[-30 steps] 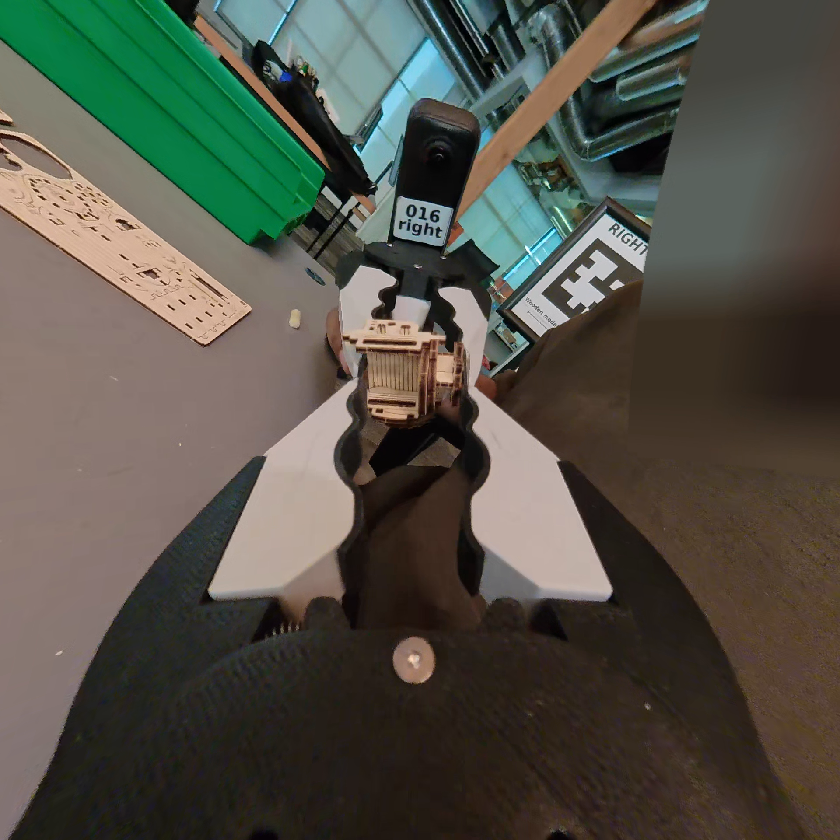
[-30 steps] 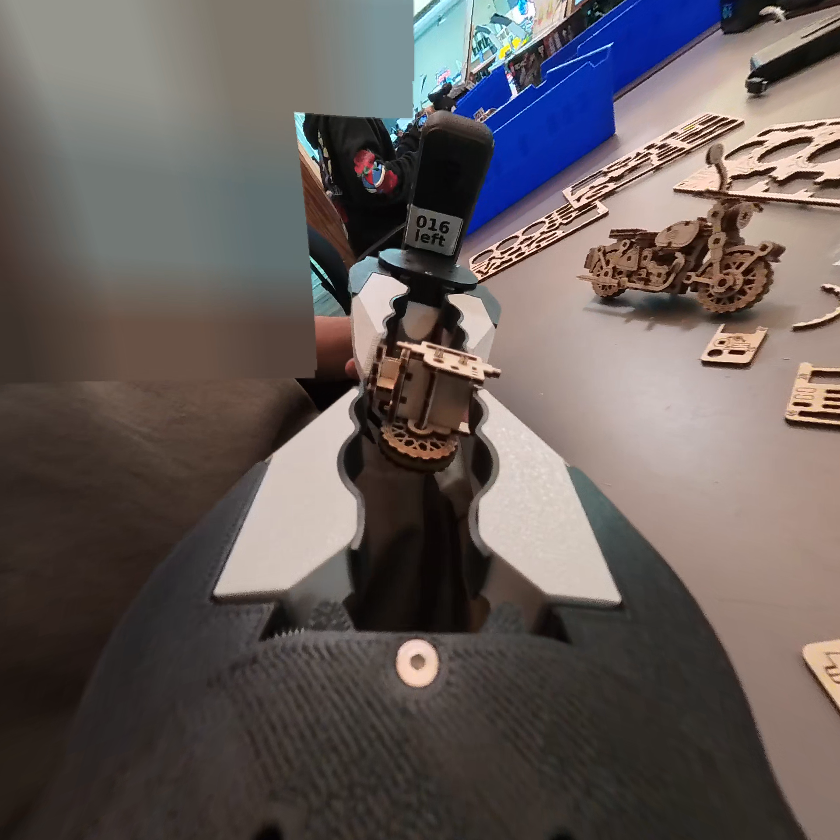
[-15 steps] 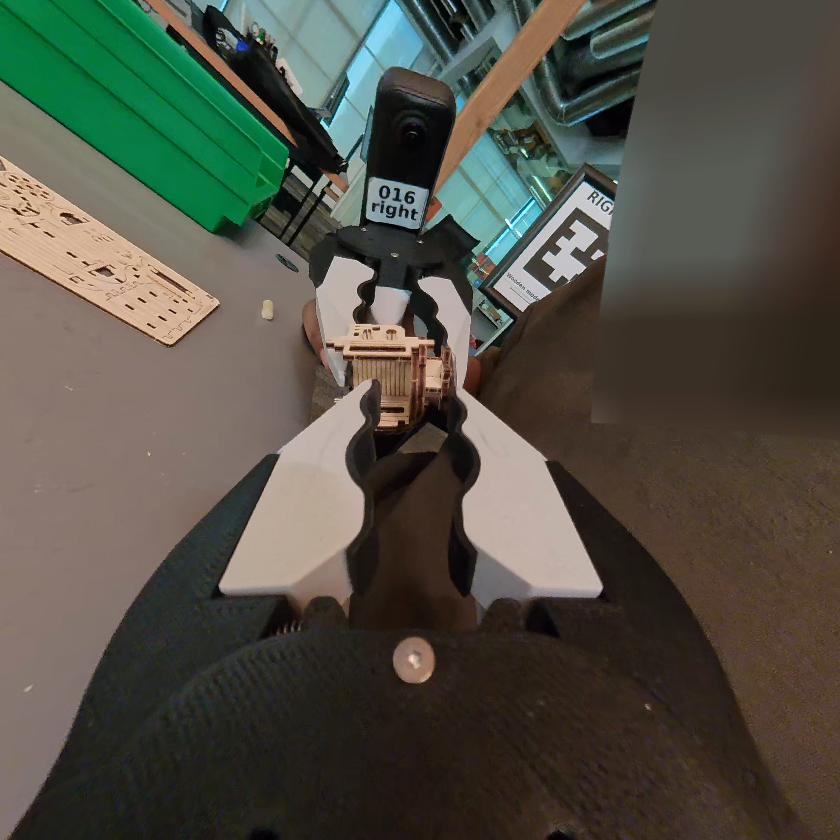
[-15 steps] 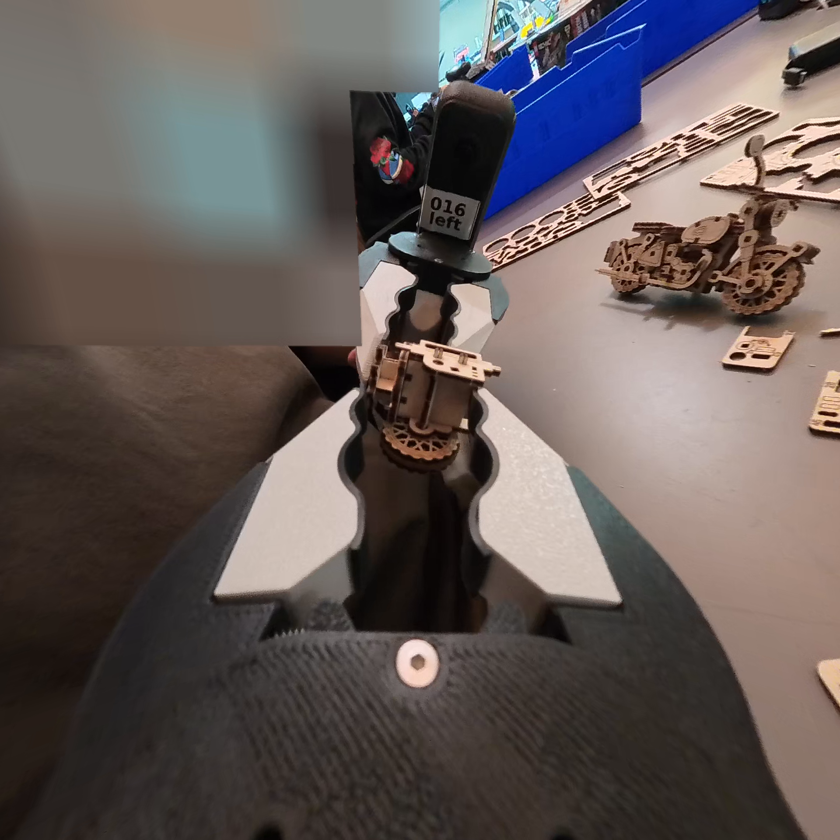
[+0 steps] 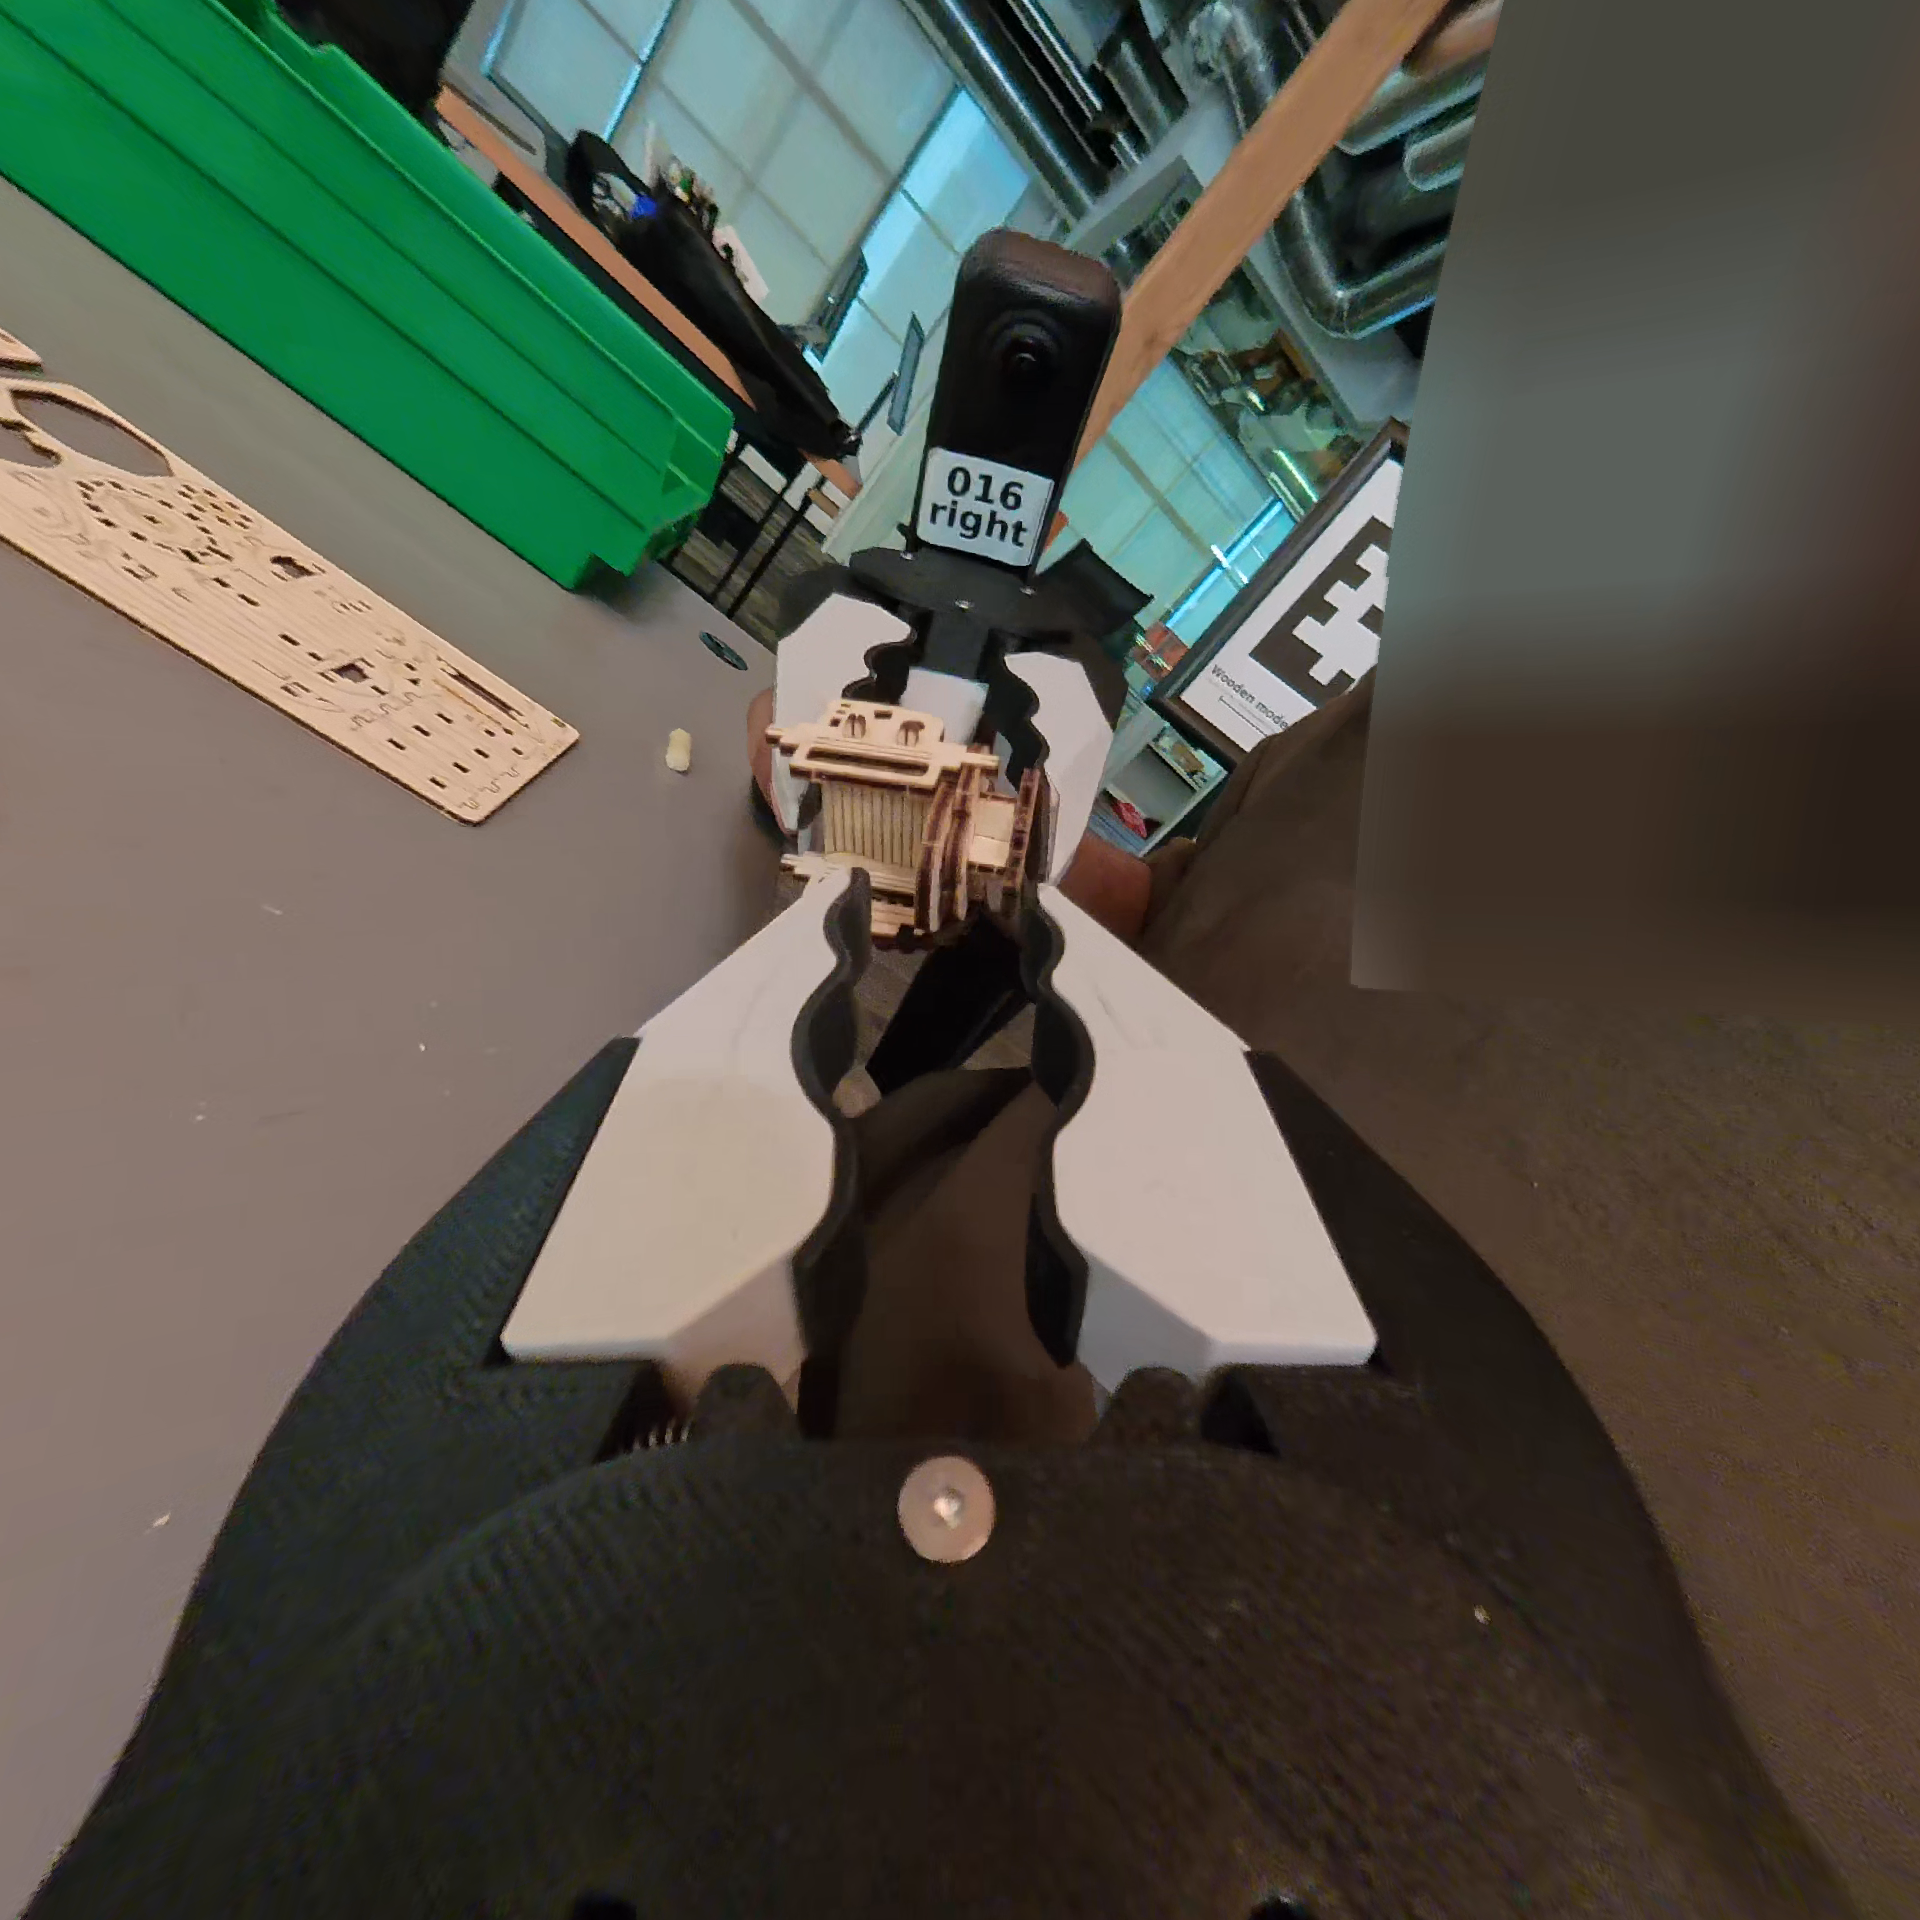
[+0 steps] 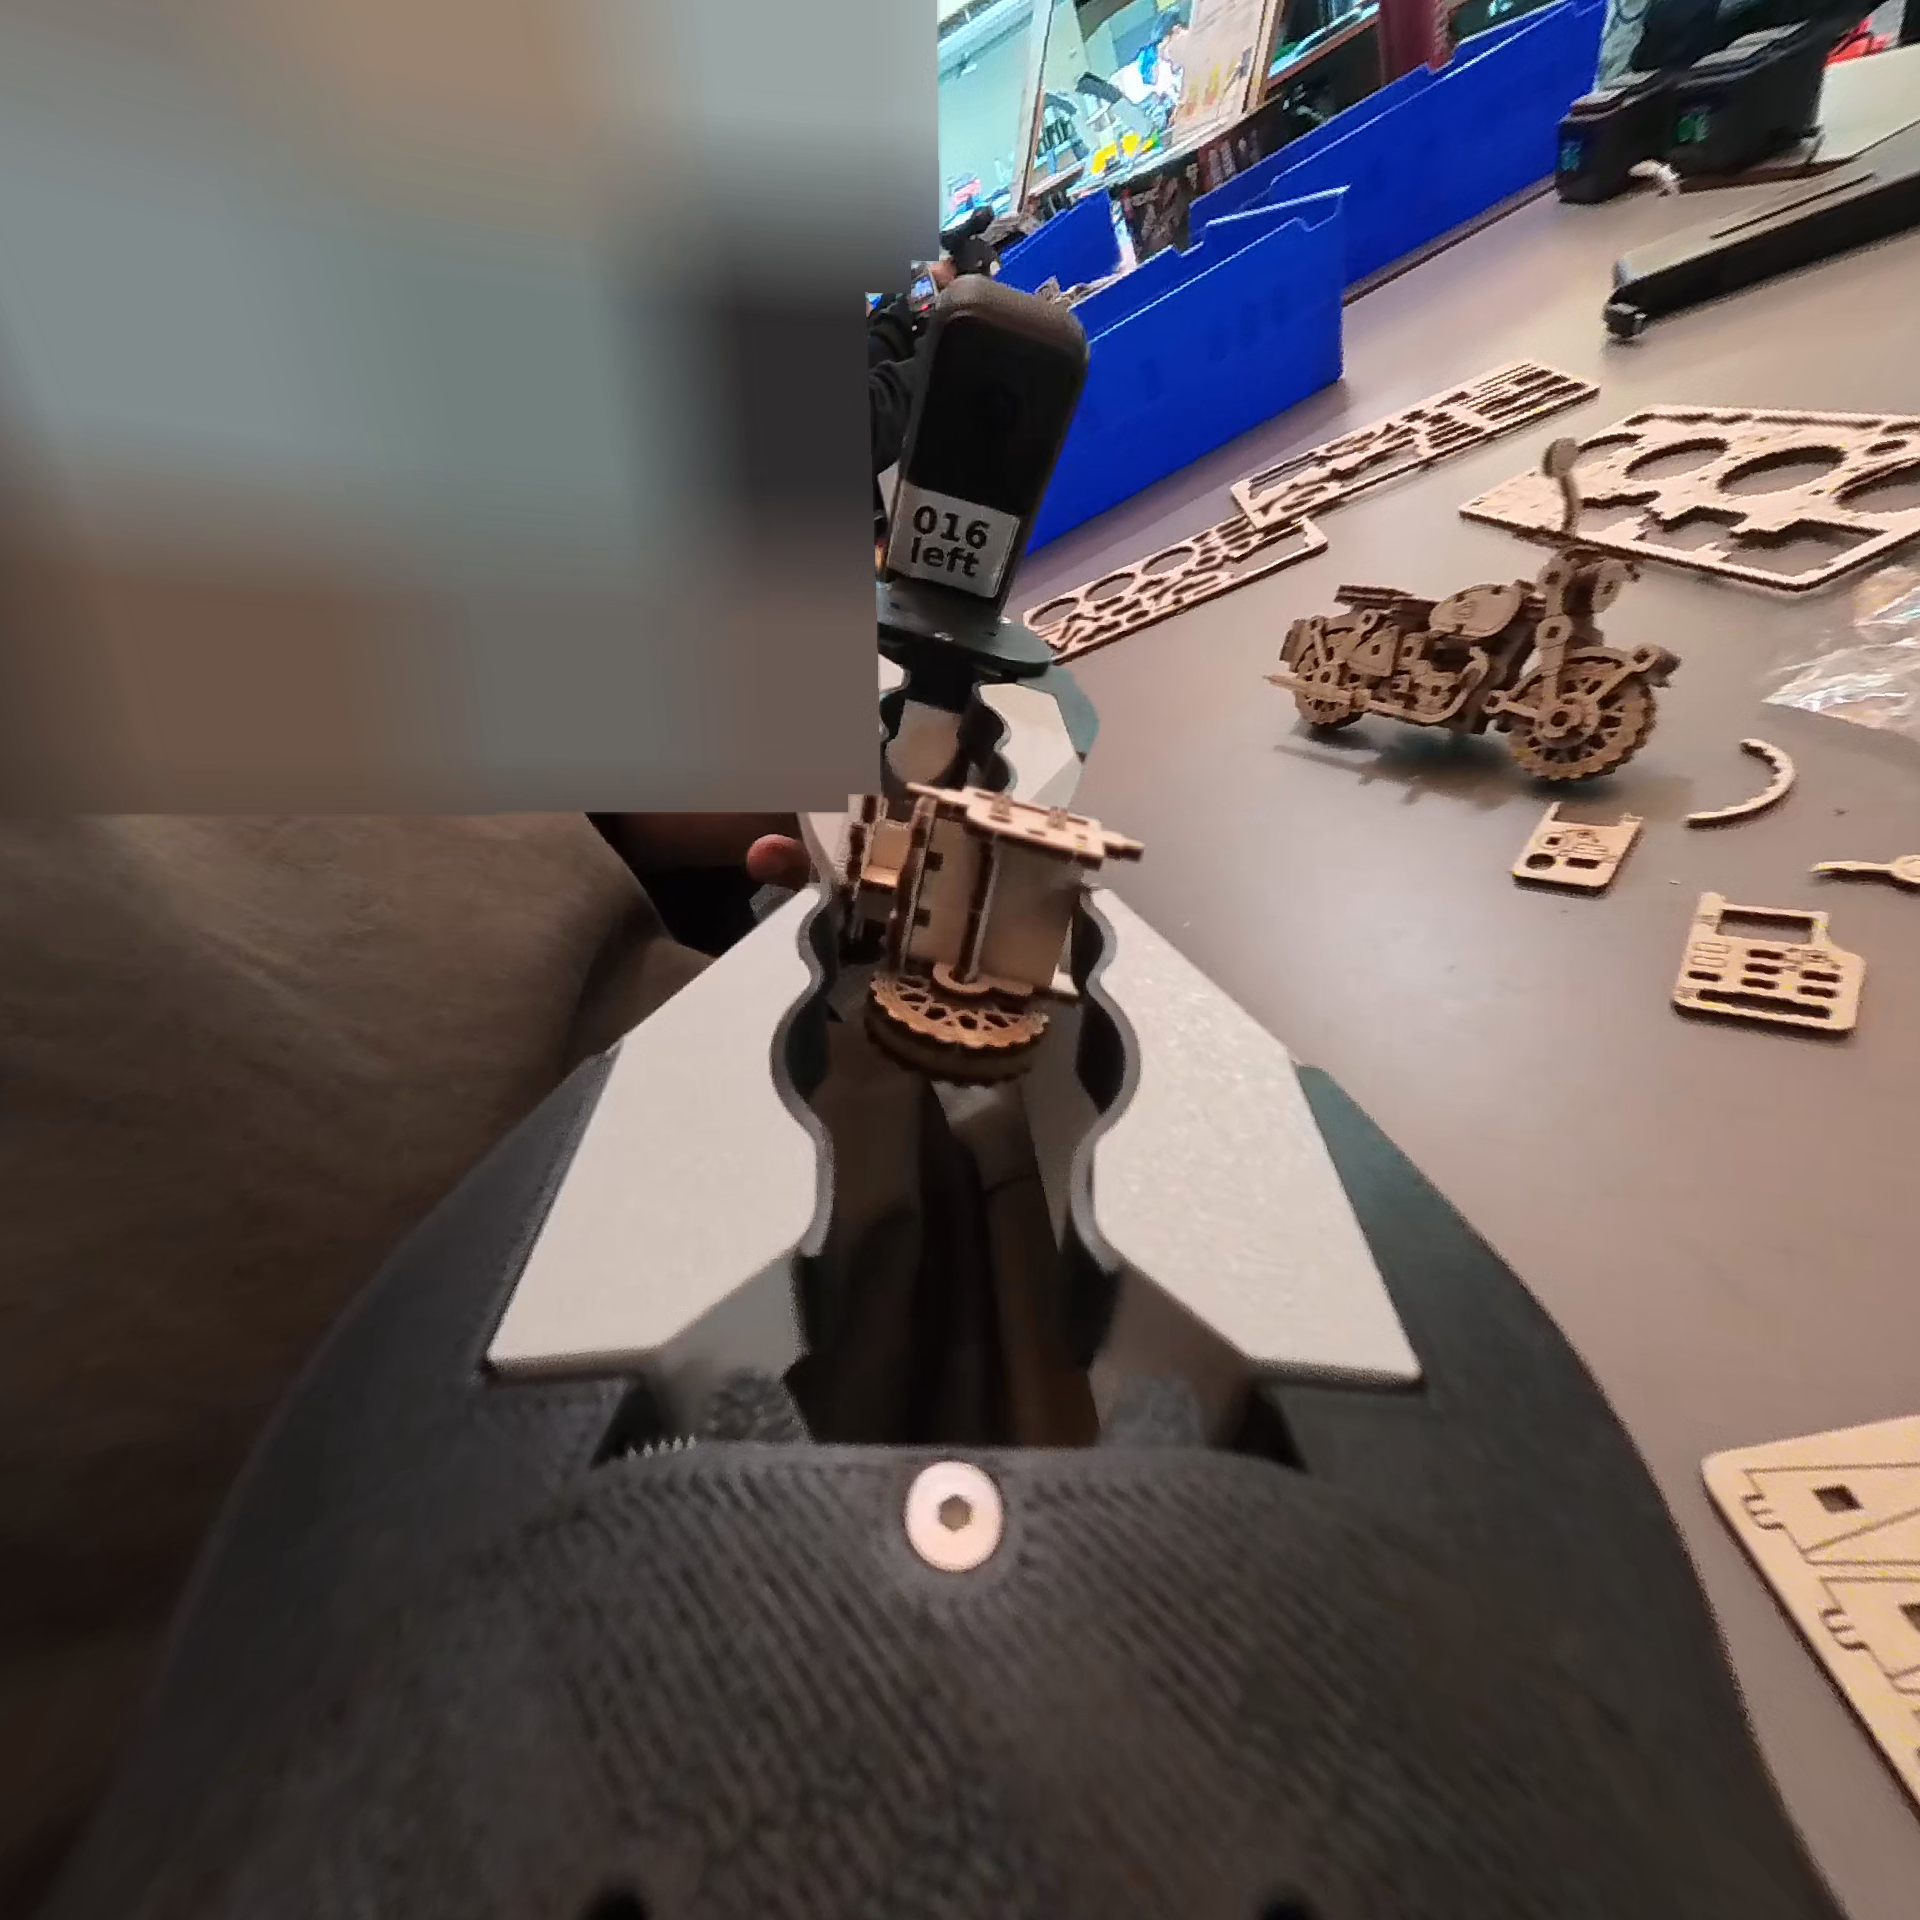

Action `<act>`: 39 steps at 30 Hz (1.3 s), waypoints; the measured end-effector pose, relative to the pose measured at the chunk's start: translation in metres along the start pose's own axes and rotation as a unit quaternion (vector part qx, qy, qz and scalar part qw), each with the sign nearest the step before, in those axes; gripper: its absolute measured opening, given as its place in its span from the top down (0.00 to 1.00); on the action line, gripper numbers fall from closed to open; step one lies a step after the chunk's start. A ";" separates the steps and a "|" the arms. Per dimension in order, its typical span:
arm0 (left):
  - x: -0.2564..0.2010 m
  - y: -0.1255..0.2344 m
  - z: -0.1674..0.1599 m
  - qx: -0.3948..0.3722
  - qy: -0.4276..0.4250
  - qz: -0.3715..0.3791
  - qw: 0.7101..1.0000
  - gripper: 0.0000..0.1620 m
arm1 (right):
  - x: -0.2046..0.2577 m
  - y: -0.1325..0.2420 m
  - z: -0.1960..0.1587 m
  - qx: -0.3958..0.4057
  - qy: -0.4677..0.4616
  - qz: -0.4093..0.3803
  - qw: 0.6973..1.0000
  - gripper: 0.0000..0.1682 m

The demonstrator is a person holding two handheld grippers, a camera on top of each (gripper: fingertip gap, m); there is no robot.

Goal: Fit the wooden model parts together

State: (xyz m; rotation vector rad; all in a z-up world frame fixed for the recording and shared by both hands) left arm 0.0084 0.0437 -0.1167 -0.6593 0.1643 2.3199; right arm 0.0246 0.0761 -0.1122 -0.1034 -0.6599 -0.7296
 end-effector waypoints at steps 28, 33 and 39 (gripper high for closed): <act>-0.013 0.002 0.010 -0.051 0.035 -0.054 0.997 0.97 | 0.009 0.000 0.000 -0.015 -0.091 0.103 0.990 0.74; -0.013 0.002 0.010 -0.053 0.047 -0.057 0.996 0.98 | 0.009 0.000 0.000 -0.014 -0.098 0.107 0.989 0.74; -0.008 0.004 0.014 -0.062 0.047 -0.040 0.996 0.99 | -0.002 0.001 0.003 -0.027 -0.102 0.073 0.992 0.69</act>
Point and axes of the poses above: each gripper's, where its closed fingertips meet, y back along the fingers, z out of its top, x = y × z across the jaws, the point moved 2 cm from there along y, back along the fingers, and after that the axes turned 11 degrees about -y, right-handed, at the moved point
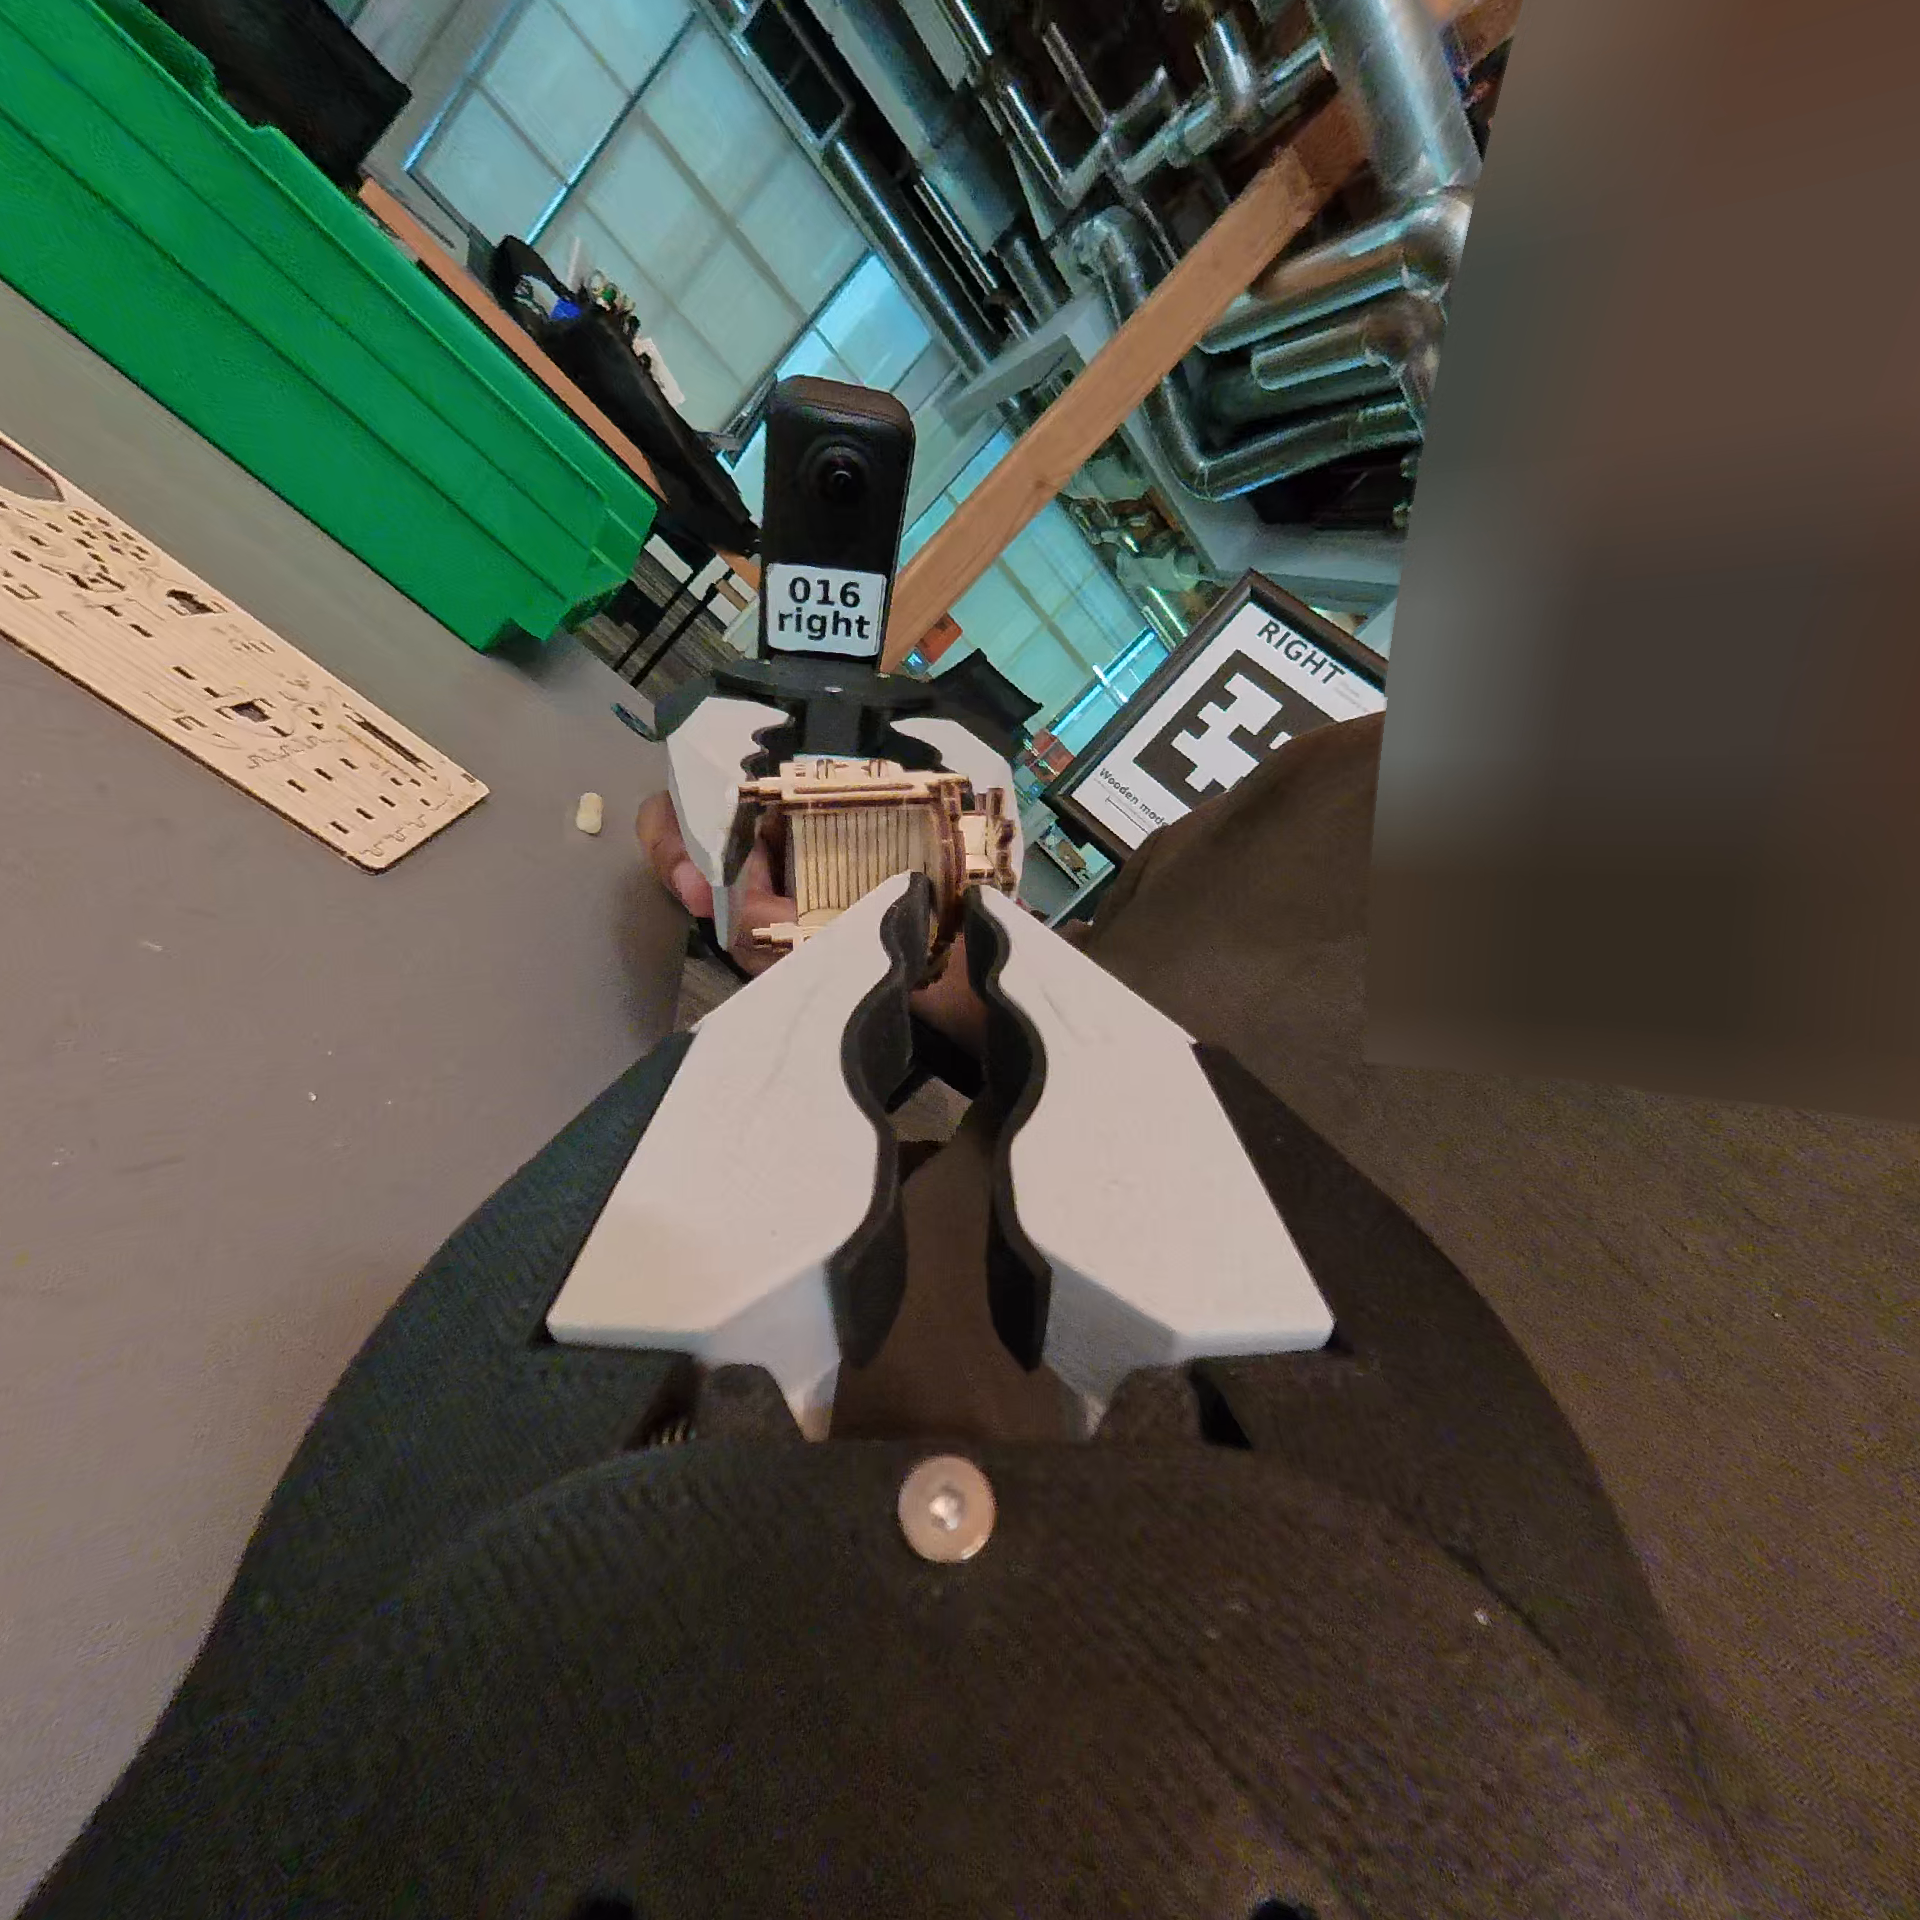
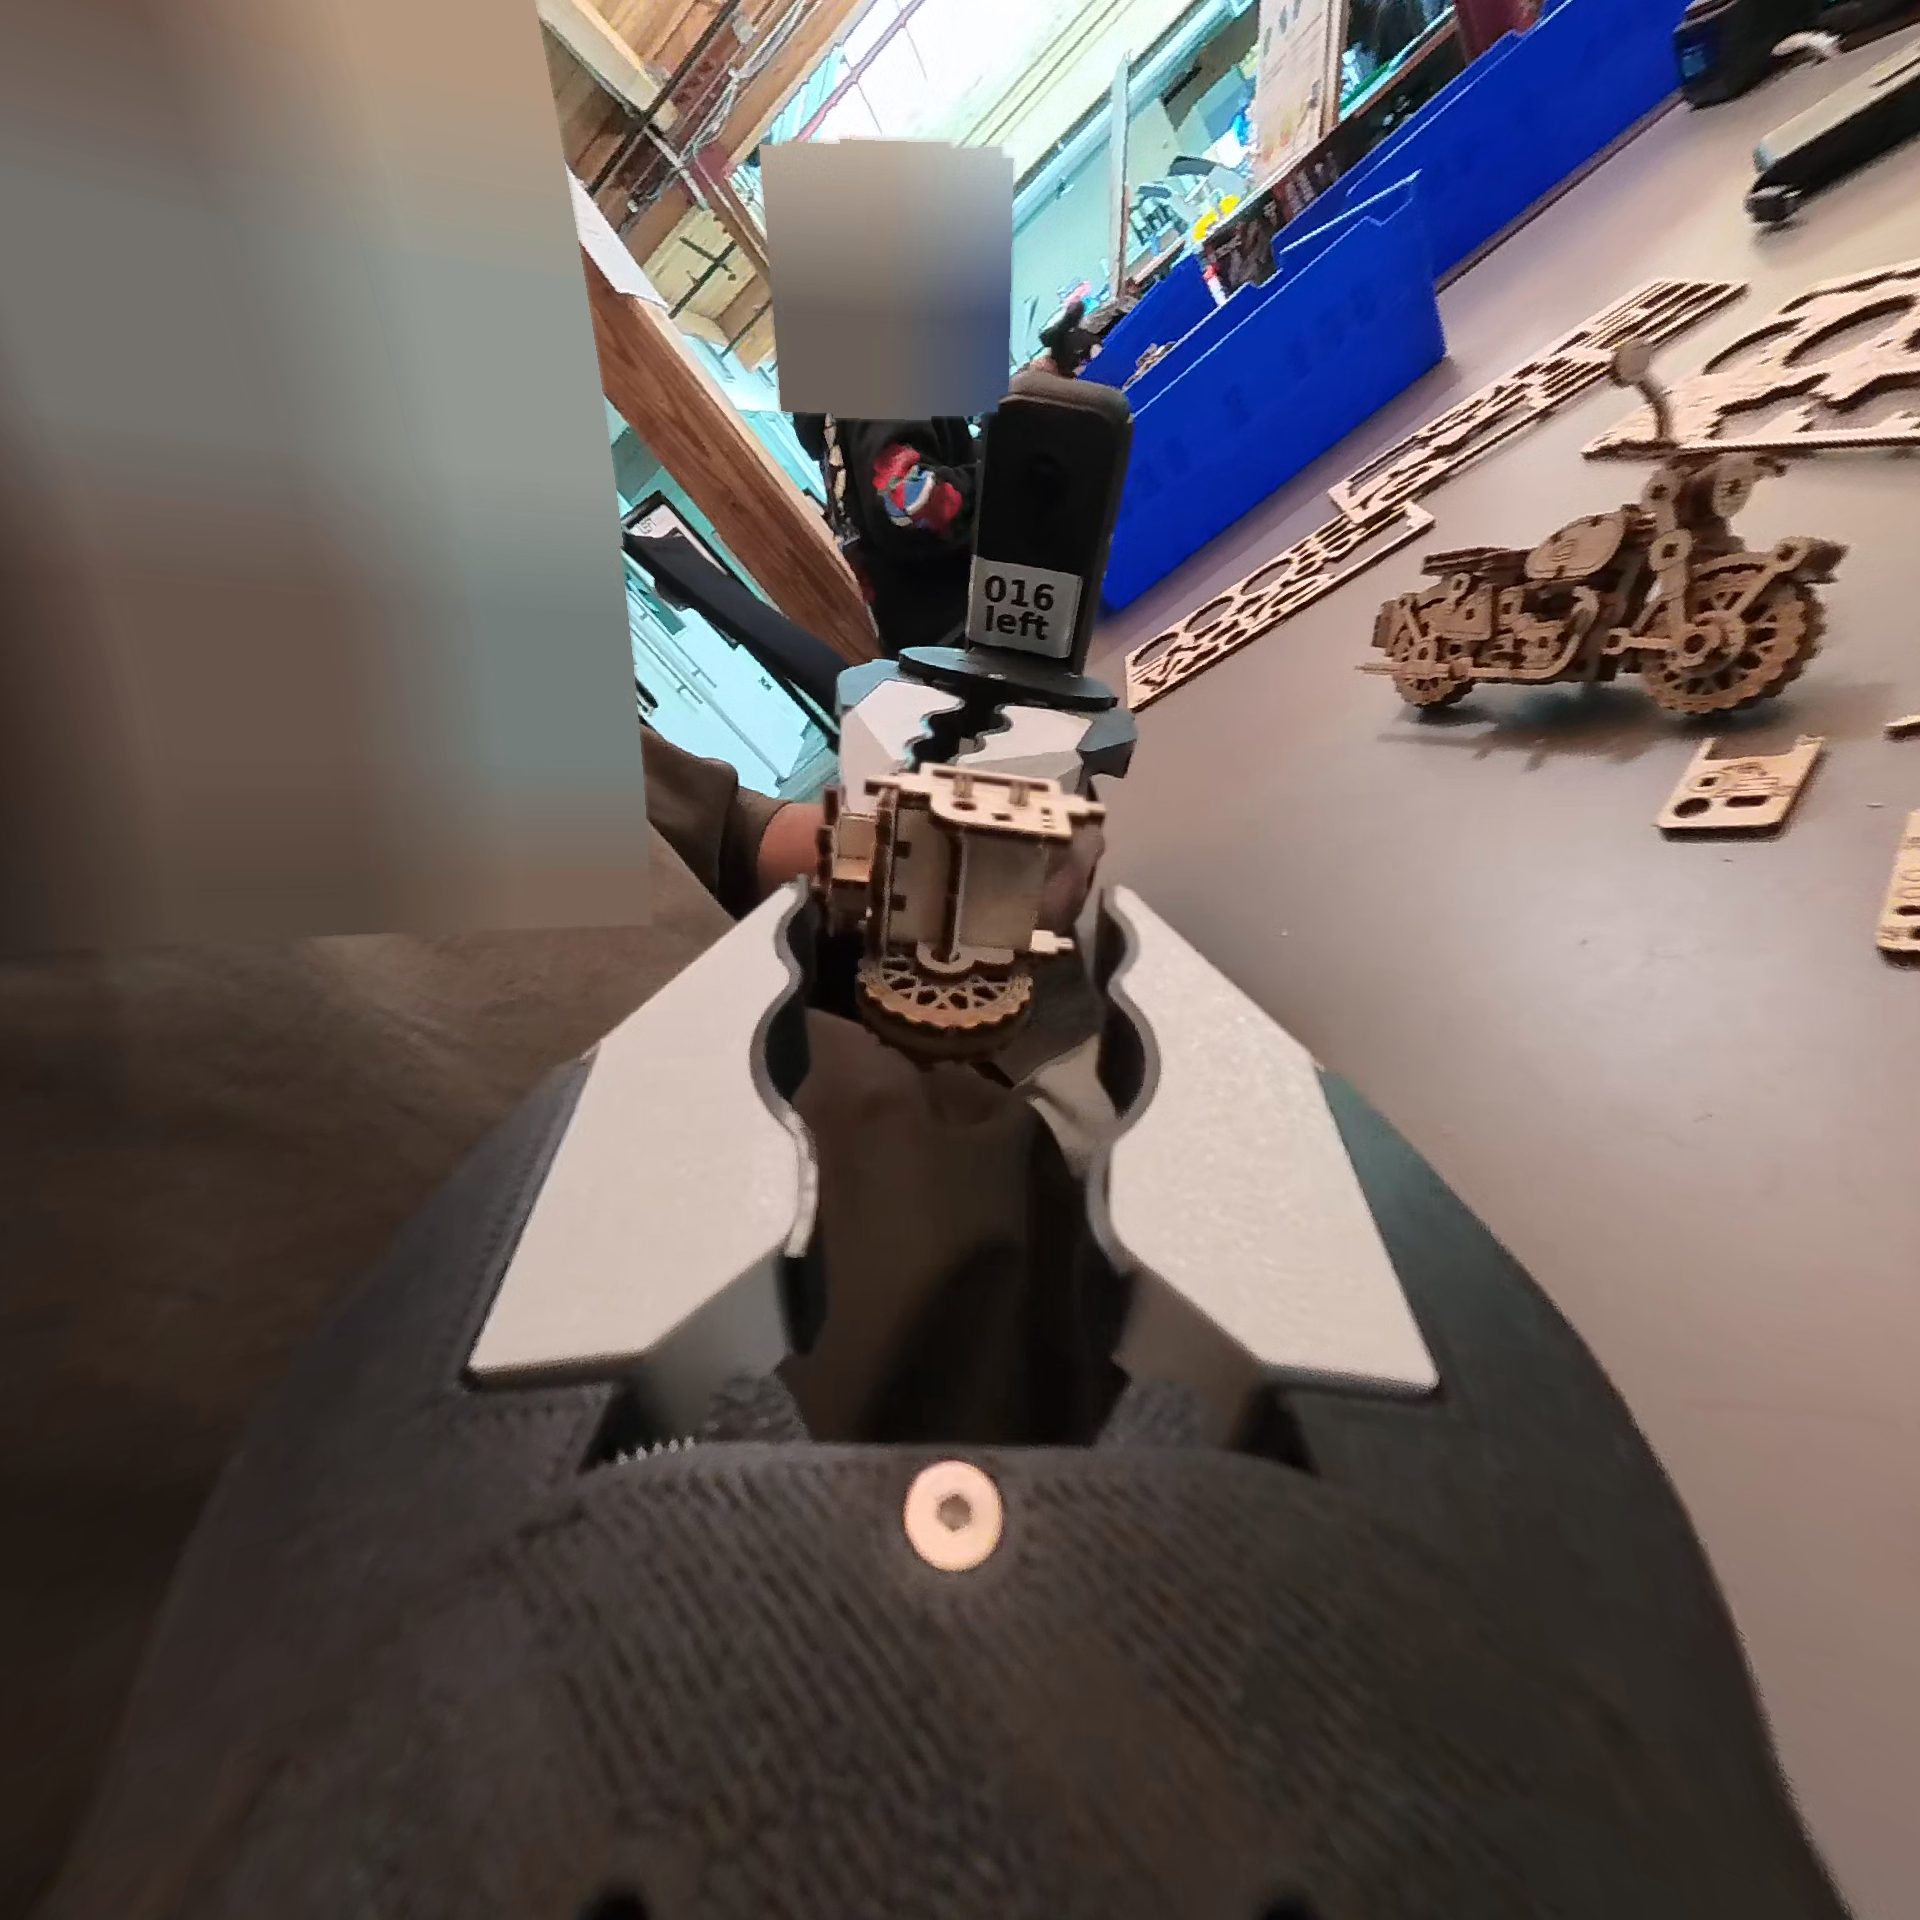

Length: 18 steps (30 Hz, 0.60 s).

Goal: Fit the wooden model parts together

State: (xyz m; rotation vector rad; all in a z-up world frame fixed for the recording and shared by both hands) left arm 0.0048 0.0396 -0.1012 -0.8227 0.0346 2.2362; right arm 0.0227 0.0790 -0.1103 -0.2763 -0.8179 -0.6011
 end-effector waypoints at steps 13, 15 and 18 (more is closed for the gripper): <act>0.024 0.009 0.002 0.083 -0.367 0.233 0.897 0.98 | -0.006 0.021 0.028 -0.079 0.145 -0.113 0.980 0.73; 0.023 0.006 -0.001 0.093 -0.390 0.239 0.885 0.98 | -0.006 0.019 0.026 -0.072 0.165 -0.121 0.976 0.74; 0.024 0.003 -0.007 0.109 -0.407 0.241 0.874 0.98 | -0.005 0.013 0.018 -0.048 0.196 -0.132 0.971 0.76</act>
Point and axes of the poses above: each gripper's, where its closed fingertips meet, y back along the fingers, z out of its top, x = y × z across the jaws, the point moved 2 cm from there along y, back along the fingers, and after that the axes turned 11 degrees about -y, right-handed, at the moved point
